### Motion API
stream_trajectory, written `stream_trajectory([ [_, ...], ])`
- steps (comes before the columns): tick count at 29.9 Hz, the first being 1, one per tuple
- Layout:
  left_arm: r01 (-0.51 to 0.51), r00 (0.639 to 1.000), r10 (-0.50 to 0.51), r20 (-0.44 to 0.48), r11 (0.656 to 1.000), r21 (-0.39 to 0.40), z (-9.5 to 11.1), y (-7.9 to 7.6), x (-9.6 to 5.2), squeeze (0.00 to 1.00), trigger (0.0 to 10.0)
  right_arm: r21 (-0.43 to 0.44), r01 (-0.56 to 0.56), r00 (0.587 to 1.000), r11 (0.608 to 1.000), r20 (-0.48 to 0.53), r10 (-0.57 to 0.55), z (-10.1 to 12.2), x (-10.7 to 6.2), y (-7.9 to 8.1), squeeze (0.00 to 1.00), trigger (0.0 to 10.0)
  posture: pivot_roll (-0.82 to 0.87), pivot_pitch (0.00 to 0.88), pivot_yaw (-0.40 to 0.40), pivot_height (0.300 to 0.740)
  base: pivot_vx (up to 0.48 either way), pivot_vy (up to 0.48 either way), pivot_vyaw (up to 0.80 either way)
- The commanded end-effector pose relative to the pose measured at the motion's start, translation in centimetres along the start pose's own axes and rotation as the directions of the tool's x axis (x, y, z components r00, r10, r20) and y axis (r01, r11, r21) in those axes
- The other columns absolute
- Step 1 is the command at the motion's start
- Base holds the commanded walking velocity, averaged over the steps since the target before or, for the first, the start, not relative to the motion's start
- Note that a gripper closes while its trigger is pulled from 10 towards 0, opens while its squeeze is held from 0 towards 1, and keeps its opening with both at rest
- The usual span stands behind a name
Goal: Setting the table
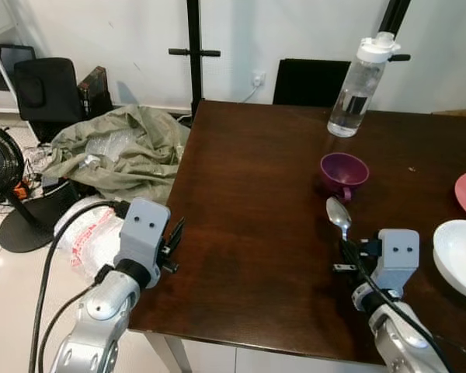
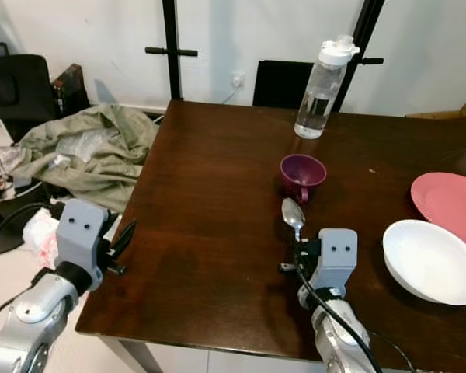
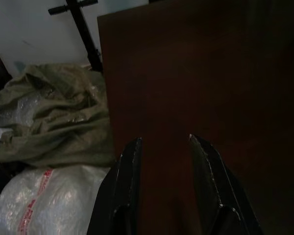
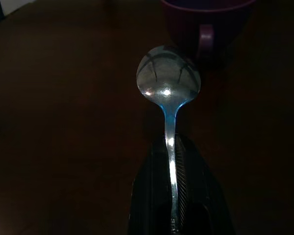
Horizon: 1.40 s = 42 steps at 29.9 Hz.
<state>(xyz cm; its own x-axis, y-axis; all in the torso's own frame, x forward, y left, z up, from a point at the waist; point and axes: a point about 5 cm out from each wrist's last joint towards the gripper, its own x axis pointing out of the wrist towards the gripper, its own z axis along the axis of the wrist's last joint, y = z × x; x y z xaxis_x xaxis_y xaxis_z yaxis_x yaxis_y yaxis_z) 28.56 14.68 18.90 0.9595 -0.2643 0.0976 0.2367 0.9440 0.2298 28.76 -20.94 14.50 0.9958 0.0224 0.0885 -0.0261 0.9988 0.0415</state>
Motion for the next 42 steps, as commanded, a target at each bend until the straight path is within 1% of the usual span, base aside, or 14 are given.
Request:
stream_trajectory([
  [1,0.003,1.000,-0.003,-0.026,1.000,0.001,-0.4,0.1,-0.4,0.00,10.0,-0.013,0.032,0.999,0.999,-0.012,-0.032,-0.6,-0.6,-0.9,0.00,10.0,0.09,0.223,0.108,0.740,0.000,0.000,0.00],
  [5,0.010,0.999,-0.010,-0.031,1.000,0.003,-0.5,0.1,-0.5,0.00,10.0,-0.027,0.042,0.999,0.999,-0.021,-0.043,-1.0,-0.8,-1.3,0.00,10.0,0.09,0.225,0.115,0.740,0.000,0.000,0.00],
  [9,0.019,0.999,-0.019,-0.032,1.000,0.003,-0.3,0.0,-0.3,0.00,10.0,-0.055,0.082,0.996,0.995,-0.039,-0.085,-1.7,-0.9,-2.1,0.00,10.0,0.09,0.224,0.119,0.740,0.000,0.000,0.00],
  [15,0.023,0.999,-0.023,-0.037,1.000,0.003,-0.3,0.0,-0.4,0.00,10.0,-0.072,0.091,0.994,0.993,-0.054,-0.095,-2.3,-1.4,-2.5,0.00,10.0,0.09,0.221,0.118,0.740,0.000,0.000,0.00],
  [19,0.027,0.999,-0.027,-0.037,1.000,0.002,-0.3,-0.2,-0.4,0.00,10.0,-0.076,0.095,0.994,0.993,-0.055,-0.099,-2.5,-1.4,-2.5,0.00,10.0,0.08,0.216,0.120,0.740,0.000,0.000,0.00],
  [20,0.028,0.999,-0.028,-0.036,1.000,0.002,-0.3,-0.2,-0.4,0.00,10.0,-0.078,0.097,0.993,0.992,-0.055,-0.102,-2.5,-1.4,-2.5,0.72,10.0,0.08,0.216,0.120,0.740,0.000,0.000,0.00],
  [21,0.029,0.999,-0.029,-0.036,1.000,0.001,-0.3,-0.2,-0.3,0.00,10.0,-0.078,0.100,0.993,0.992,-0.053,-0.104,-2.5,-1.4,-2.6,1.00,10.0,0.08,0.216,0.120,0.740,0.000,0.000,0.00],
  [33,0.030,0.999,-0.030,-0.036,1.000,-0.001,-0.3,-0.3,-0.4,0.00,10.0,-0.081,0.128,0.991,0.988,-0.031,-0.131,-2.2,-1.2,-3.0,1.00,10.0,0.08,0.208,0.117,0.740,0.000,0.000,0.00],
  [34,0.029,0.999,-0.029,-0.036,1.000,-0.002,-0.4,-0.3,-0.4,0.00,10.0,-0.075,0.135,0.991,0.988,-0.016,-0.136,-1.9,-1.2,-3.1,0.52,10.0,0.08,0.208,0.116,0.740,0.000,0.000,0.00],
  [35,0.029,0.999,-0.029,-0.036,1.000,-0.002,-0.4,-0.3,-0.4,0.00,10.0,-0.061,0.141,0.990,0.988,0.009,-0.140,-1.3,-1.3,-3.1,0.00,10.0,0.08,0.207,0.116,0.740,0.000,0.000,0.00],
  [37,0.030,0.999,-0.030,-0.034,1.000,-0.004,-0.4,-0.4,-0.3,0.00,10.0,-0.022,0.138,0.989,0.990,0.065,-0.136,0.0,-1.4,-3.0,0.00,10.0,0.07,0.203,0.116,0.740,0.000,0.000,0.00],
  [39,0.030,0.999,-0.031,-0.034,1.000,-0.005,-0.4,-0.4,-0.2,0.00,10.0,-0.011,0.132,0.988,0.991,0.085,-0.131,0.5,-1.4,-2.9,0.00,10.0,0.07,0.197,0.116,0.740,0.000,0.000,0.00],
  [41,0.033,0.999,-0.033,-0.030,0.999,-0.010,-0.5,-0.6,0.1,0.00,10.0,0.023,0.098,0.984,0.995,0.147,-0.101,2.3,-1.5,-2.3,0.00,10.0,0.05,0.179,0.116,0.740,0.000,0.000,0.00],
  [42,0.033,0.999,-0.033,-0.030,0.999,-0.010,-0.5,-0.6,0.1,0.00,10.0,0.023,0.098,0.984,0.995,0.147,-0.101,2.3,-1.5,-2.3,0.00,10.0,0.05,0.179,0.116,0.740,0.000,0.000,0.00],
])
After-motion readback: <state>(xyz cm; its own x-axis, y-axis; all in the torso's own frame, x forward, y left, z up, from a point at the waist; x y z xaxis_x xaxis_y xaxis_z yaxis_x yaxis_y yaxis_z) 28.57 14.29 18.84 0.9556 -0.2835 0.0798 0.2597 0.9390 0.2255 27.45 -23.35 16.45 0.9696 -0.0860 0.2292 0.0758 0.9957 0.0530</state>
